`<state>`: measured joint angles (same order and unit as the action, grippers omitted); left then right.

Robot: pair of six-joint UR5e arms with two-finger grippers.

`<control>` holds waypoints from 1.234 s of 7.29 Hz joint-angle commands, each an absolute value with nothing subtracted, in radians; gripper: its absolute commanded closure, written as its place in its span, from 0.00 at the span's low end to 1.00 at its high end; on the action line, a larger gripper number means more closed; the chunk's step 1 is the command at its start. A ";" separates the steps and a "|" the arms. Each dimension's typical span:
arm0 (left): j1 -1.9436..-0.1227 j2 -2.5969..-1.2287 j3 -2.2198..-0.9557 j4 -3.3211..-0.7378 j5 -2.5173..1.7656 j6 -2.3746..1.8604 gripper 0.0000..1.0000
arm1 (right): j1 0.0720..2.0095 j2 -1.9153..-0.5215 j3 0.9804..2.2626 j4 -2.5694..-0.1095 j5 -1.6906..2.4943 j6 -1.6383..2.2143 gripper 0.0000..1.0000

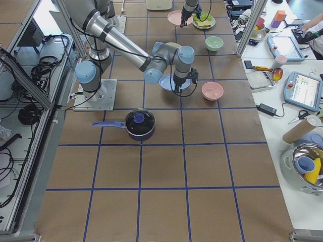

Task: Stack three plates with pink and blue
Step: 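Lift the pink plate with the left gripper and carry it over the cream plate, then lower the pink plate onto the cream plate with the left gripper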

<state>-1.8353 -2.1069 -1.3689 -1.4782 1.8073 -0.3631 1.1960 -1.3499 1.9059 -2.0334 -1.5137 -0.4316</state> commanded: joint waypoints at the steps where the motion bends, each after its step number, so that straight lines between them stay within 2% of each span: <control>1: -1.929 -2.129 -1.338 -1.496 1.784 -0.495 1.00 | 1.196 -1.350 1.901 -2.029 -1.513 -0.431 1.00; 4: -2.012 -2.170 -1.277 -1.486 1.750 -0.638 1.00 | 1.195 -1.350 1.898 -2.028 -1.520 -0.430 1.00; 9: -2.126 -2.316 -1.135 -1.497 1.755 -0.799 1.00 | 1.195 -1.348 1.898 -2.028 -1.525 -0.423 1.00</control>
<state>-2.1074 -2.2825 -1.1552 -1.4963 1.7555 -0.7623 1.1957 -1.3496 1.8973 -2.0281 -1.5242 -0.4241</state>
